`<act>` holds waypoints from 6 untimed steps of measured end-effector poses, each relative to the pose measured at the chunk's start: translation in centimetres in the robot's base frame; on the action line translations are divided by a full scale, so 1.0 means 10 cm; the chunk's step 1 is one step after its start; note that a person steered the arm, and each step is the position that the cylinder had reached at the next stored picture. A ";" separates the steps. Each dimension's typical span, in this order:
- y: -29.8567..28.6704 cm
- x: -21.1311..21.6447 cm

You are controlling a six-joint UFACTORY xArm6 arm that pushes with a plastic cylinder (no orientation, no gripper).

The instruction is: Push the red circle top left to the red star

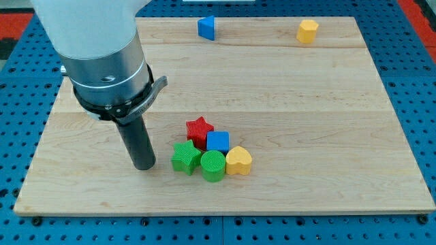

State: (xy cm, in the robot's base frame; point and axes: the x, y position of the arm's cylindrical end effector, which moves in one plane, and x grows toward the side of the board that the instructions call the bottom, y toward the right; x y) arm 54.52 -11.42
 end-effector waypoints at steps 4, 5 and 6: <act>-1.18 -1.54; -1.49 -2.04; -1.75 -2.60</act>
State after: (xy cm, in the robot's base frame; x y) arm 28.48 -28.95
